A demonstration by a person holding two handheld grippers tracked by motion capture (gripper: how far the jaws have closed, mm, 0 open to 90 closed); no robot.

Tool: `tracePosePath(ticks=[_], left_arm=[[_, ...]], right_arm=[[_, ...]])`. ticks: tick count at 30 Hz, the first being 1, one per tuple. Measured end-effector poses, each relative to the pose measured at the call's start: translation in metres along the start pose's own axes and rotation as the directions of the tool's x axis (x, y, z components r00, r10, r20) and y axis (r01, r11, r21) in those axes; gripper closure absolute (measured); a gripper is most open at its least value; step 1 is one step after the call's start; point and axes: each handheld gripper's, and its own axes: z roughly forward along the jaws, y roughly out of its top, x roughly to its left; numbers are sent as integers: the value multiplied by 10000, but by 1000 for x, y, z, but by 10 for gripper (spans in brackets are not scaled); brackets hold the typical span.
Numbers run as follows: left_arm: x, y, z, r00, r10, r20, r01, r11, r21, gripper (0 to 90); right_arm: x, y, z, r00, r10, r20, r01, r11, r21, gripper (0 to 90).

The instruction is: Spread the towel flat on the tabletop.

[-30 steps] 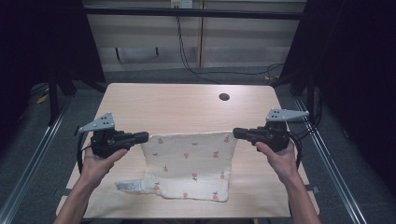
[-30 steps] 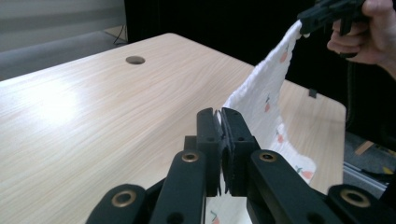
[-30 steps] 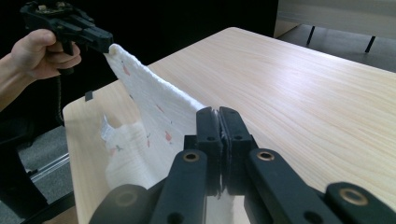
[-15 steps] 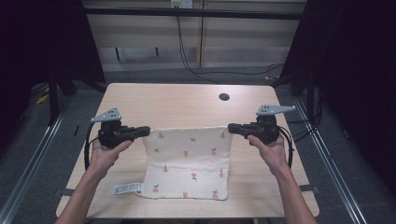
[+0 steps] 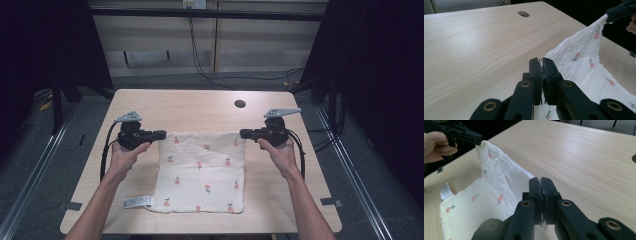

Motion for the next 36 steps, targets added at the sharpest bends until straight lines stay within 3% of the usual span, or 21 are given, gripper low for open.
tracePosePath(ticks=[5, 10, 15, 17, 20, 25, 30, 32, 36], left_arm=[[12, -5, 9, 9991, -404, -137, 406, 9991, 156, 866], [16, -8, 13, 9991, -400, -167, 408, 9980, 473, 806], [20, -11, 8, 9951, -826, -535, 832, 9965, 86, 743], [19, -13, 8, 9954, -777, -568, 787, 9968, 166, 721], [17, -15, 8, 9970, -564, -522, 585, 9975, 385, 715], [9, -20, -1, 9990, -363, -246, 376, 9976, 574, 703], [-1, -28, -19, 10000, -40, -50, 44, 9965, 839, 696], [-7, -31, -26, 10000, 54, 8, -55, 9962, 870, 698], [-23, -39, -39, 9991, 385, 197, -401, 9952, 893, 736]], right_arm=[[-7, -1, 13, 9998, 132, 173, -136, 9997, 202, 883], [-13, -1, 21, 9992, 282, 294, -293, 9988, 404, 861], [-17, -3, 26, 9943, 440, 975, -492, 9975, 516, 769], [-20, -3, 25, 9887, 604, 1373, -676, 9965, 484, 692], [-22, -3, 20, 9838, 606, 1685, -695, 9965, 472, 650], [-17, -7, 10, 9867, 569, 1525, -645, 9969, 453, 623], [8, -21, 0, 9960, 139, 886, -198, 9976, 667, 634], [21, -29, -4, 9973, -133, 722, 75, 9967, 803, 642], [36, -42, -8, 9991, -242, 336, 206, 9942, 1054, 650]])
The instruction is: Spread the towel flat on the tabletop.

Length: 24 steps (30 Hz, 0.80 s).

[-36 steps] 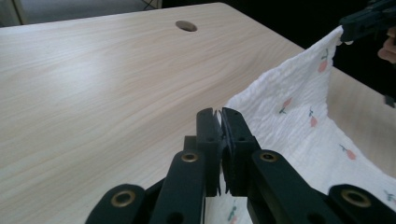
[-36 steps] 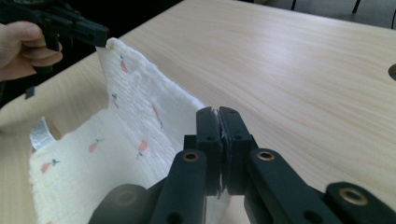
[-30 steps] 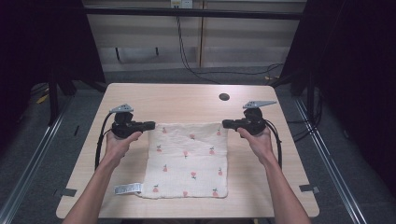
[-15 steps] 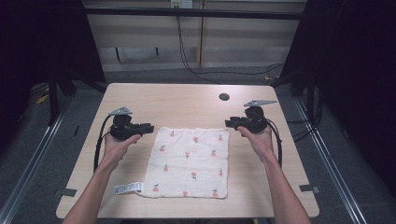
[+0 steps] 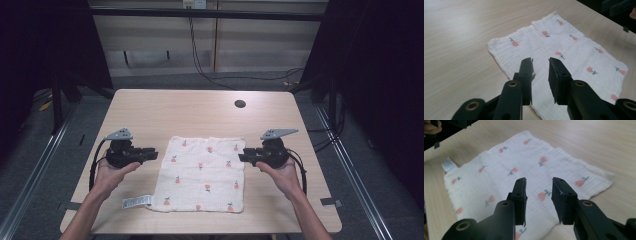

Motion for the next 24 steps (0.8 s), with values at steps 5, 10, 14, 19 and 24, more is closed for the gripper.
tracePosePath(ticks=[5, 10, 14, 19, 24], left_arm=[[-22, -9, -11, 9984, 448, 341, -450, 9990, 34, 826], [-30, -30, 0, 9981, 453, 408, -482, 9962, 726, 842], [-27, -39, 10, 9981, 221, 580, -279, 9945, 1013, 822], [-28, -43, 11, 9977, 200, 650, -273, 9932, 1130, 734], [-30, -50, 14, 9977, 204, 642, -289, 9905, 1347, 680]], right_arm=[[20, -23, 0, 9983, -96, -582, 111, 9996, 265, 675], [36, -44, 12, 9974, 55, -724, 10, 9960, 897, 664], [45, -60, 28, 9971, -263, -708, 369, 9874, 1540, 649], [49, -69, 40, 9933, -993, -585, 1089, 9750, 1937, 635], [57, -70, 40, 9808, -1947, -101, 1928, 9613, 1968, 718]])
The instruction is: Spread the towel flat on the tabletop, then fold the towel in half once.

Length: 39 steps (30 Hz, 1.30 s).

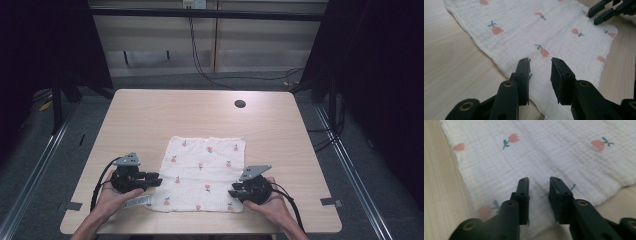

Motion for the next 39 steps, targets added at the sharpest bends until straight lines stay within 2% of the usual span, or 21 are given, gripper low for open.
tracePosePath(ticks=[3, 6, 11, 13, 14, 15, 17, 18, 20, 21, 24, 26, 29, 30, 32, 33, 34, 36, 37, 39], left_arm=[[-3, -2, 5, 9998, 152, 101, -154, 9997, 194, 682], [-8, -3, 10, 9981, 369, 487, -389, 9984, 416, 734], [-22, -6, 22, 9932, 877, 764, -950, 9906, 988, 767], [-26, -9, 26, 9923, 1037, 680, -1118, 9853, 1290, 769], [-27, -11, 26, 9915, 1109, 678, -1186, 9854, 1221, 785], [-28, -11, 26, 9930, 975, 671, -1056, 9860, 1291, 797], [-30, -12, 24, 9923, 1105, 558, -1174, 9829, 1421, 861], [-31, -13, 24, 9929, 1041, 575, -1113, 9834, 1433, 898], [-35, -14, 24, 9925, 1034, 656, -1118, 9838, 1404, 900], [-36, -15, 23, 9919, 1073, 681, -1166, 9816, 1511, 900], [-39, -19, 21, 9937, 786, 802, -896, 9854, 1444, 900], [-40, -20, 20, 9936, 736, 855, -855, 9857, 1449, 900], [-47, -22, 18, 9914, 856, 991, -1015, 9806, 1679, 900], [-49, -23, 18, 9922, 685, 1042, -862, 9805, 1765, 900], [-52, -24, 17, 9884, 904, 1222, -1104, 9796, 1677, 900], [-48, -23, 16, 9897, 854, 1150, -1032, 9820, 1585, 879], [-45, -23, 15, 9928, 679, 983, -813, 9869, 1392, 829], [-37, -19, 9, 9943, 495, 942, -572, 9951, 811, 728], [-31, -17, 6, 9954, 270, 922, -329, 9975, 624, 717], [-19, -12, 2, 9990, -23, 437, 6, 9992, 401, 659]], right_arm=[[-2, 0, -2, 9999, -61, 105, 60, 9999, 150, 809], [-5, -3, -5, 9997, 226, -25, -226, 9996, 187, 880], [-9, -6, -9, 9985, 453, -298, -444, 9986, 300, 892], [-9, -7, -10, 9981, 534, -319, -523, 9980, 342, 893], [-10, -8, -11, 9982, 516, -317, -505, 9981, 344, 893], [-11, -9, -12, 9982, 522, -301, -513, 9982, 312, 892], [-12, -10, -12, 9976, 558, -411, -547, 9981, 278, 892], [-12, -10, -13, 9977, 532, -422, -519, 9982, 311, 892], [-11, -11, -15, 9974, 571, -434, -553, 9976, 426, 893], [-11, -12, -16, 9975, 523, -473, -503, 9979, 414, 893], [-9, -16, -19, 9964, 621, -574, -596, 9972, 446, 894], [-7, -19, -22, 9950, 754, -654, -725, 9963, 458, 894], [-4, -23, -25, 9936, 812, -785, -777, 9959, 458, 894], [-3, -25, -26, 9936, 768, -825, -735, 9964, 418, 894], [-3, -27, -26, 9926, 842, -870, -817, 9961, 327, 881], [-2, -27, -27, 9921, 868, -904, -837, 9958, 380, 845], [-4, -26, -28, 9941, 776, -763, -765, 9969, 183, 809], [-7, -25, -32, 9913, 983, -878, -1004, 9947, -205, 775], [-10, -23, -35, 9917, 1009, -798, -1041, 9939, -366, 757], [-14, -20, -42, 9897, 1210, -762, -1263, 9896, -695, 730]])
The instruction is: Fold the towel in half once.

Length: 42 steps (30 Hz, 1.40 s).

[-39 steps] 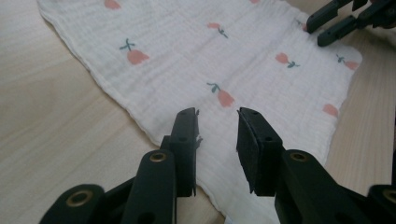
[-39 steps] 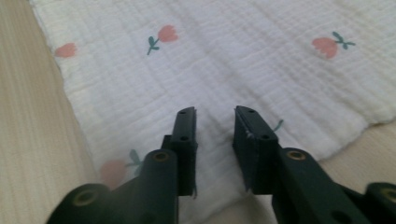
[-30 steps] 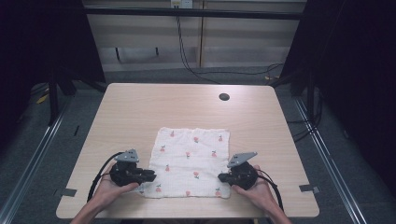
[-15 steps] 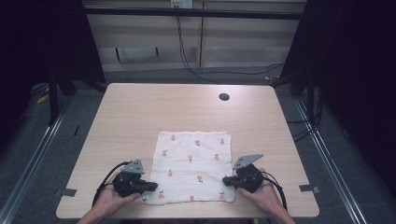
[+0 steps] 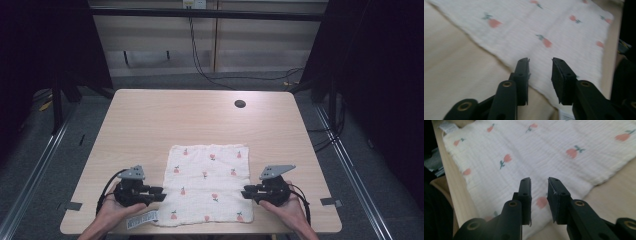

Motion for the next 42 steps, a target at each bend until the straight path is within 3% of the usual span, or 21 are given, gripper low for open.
tracePosePath(ticks=[6, 11, 16, 18, 20, 24, 29, 35, 39, 42], left_arm=[[26, 14, -2, 9945, -577, -878, 552, 9980, -313, 574], [41, 28, -10, 9926, -670, -1009, 602, 9958, -687, 579], [53, 43, -11, 9918, -781, -1009, 679, 9927, -1001, 623], [57, 48, -9, 9908, -757, -1122, 652, 9934, -942, 630], [64, 52, -7, 9885, -908, -1211, 759, 9896, -1222, 631], [75, 60, -3, 9853, -1089, -1315, 912, 9868, -1336, 642], [86, 66, 8, 9834, -978, -1525, 812, 9904, -1116, 685], [102, 63, 28, 9796, -1353, -1485, 1219, 9879, -960, 705], [108, 64, 37, 9809, -1318, -1432, 1220, 9897, -751, 699], [111, 63, 42, 9788, -1470, -1428, 1365, 9874, -804, 695]], right_arm=[[-21, 19, -6, 9976, 458, 515, -429, 9974, -577, 668], [-37, 39, -3, 9949, 373, 941, -288, 9955, -906, 660], [-56, 47, 6, 9896, 537, 1338, -445, 9965, -707, 660], [-63, 50, 9, 9881, 685, 1376, -606, 9963, -609, 660], [-68, 56, 11, 9872, 906, 1315, -804, 9935, -810, 660], [-69, 79, 15, 9892, 742, 1260, -604, 9921, -1104, 661], [-87, 86, 26, 9835, 1053, 1469, -911, 9907, -1007, 669], [-107, 86, 40, 9760, 1257, 1779, -1144, 9908, -724, 678], [-122, 86, 42, 9665, 1766, 1863, -1642, 9832, -800, 676], [-126, 89, 45, 9672, 1650, 1931, -1559, 9859, -613, 679]])
